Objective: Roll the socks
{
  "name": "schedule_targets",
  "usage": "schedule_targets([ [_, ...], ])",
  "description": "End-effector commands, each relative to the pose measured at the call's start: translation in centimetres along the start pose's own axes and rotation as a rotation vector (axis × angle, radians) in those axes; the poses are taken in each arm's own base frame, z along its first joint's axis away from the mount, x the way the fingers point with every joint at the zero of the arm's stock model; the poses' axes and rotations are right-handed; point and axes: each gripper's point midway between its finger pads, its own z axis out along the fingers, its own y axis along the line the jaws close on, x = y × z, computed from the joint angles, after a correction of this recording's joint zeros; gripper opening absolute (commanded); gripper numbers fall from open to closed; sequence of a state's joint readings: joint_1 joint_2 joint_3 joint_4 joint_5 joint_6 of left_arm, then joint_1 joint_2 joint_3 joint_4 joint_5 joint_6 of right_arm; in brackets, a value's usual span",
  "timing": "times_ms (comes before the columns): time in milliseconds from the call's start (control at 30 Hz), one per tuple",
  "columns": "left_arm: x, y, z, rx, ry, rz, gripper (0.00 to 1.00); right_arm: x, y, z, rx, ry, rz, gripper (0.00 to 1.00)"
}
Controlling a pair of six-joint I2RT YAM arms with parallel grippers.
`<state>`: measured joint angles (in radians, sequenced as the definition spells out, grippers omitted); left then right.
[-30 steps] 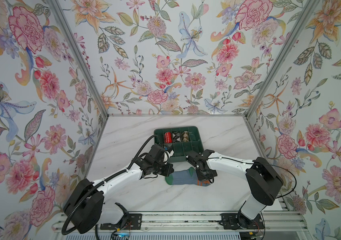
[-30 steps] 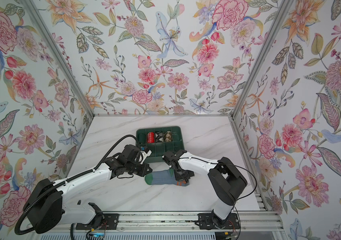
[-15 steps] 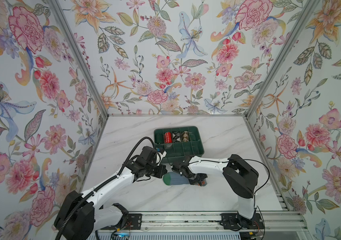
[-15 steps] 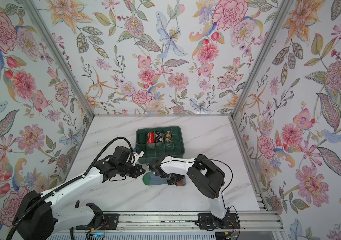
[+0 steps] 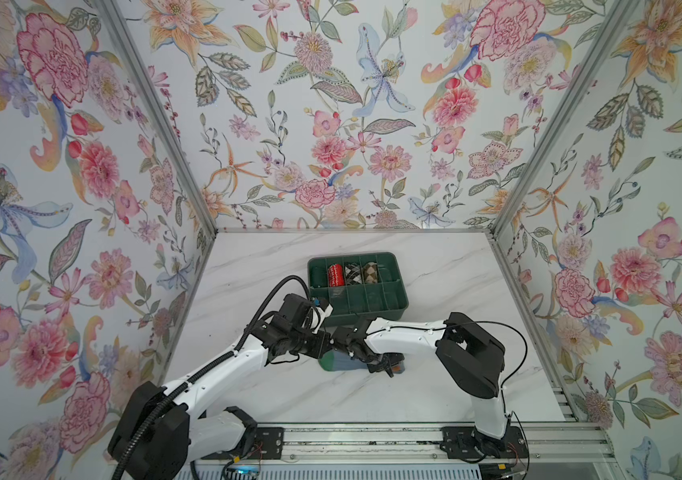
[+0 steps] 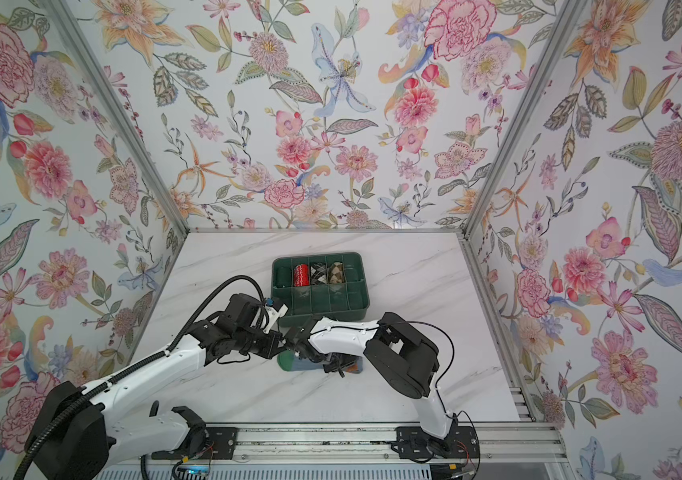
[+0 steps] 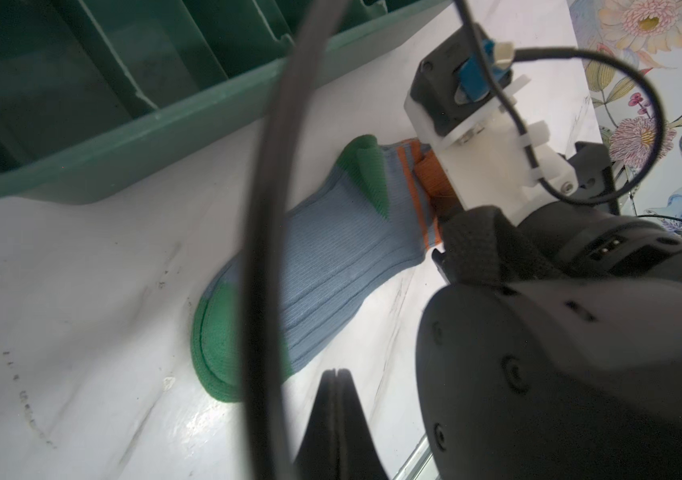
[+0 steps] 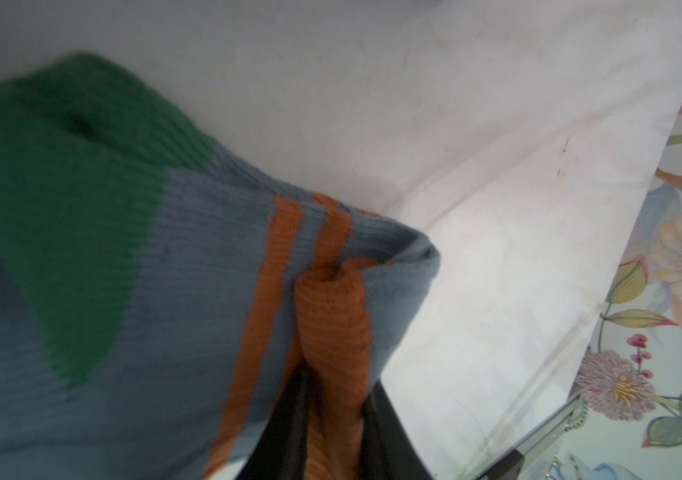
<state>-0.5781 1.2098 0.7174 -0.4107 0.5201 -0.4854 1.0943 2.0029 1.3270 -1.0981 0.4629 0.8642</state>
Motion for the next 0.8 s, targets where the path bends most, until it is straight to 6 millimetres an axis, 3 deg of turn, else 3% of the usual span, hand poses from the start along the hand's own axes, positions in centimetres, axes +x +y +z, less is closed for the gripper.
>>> schedule_targets([
  [0,0.7,0.3,0.2,0.01,0.018,-0.001,0.0,-0.1,1.3,-0.8,-0.081,-0.018,0.023,0.34],
  [167,0.7,0.5,0.7,0.012,0.025,-0.001,0.0,-0.7,1.9,-1.6,-0.161,-0.051,0.048,0.39],
  [467,-0.2,0.5,1.2,0.009,0.026,0.006,0.0,-1.4,0.6,-3.2,-0.205,-0.114,0.08,0.45],
  [767,-1.8,0.6,1.3,-0.018,0.001,0.01,0.0,-2.8,0.1,-4.9,-0.467,-0.181,0.167,0.51],
])
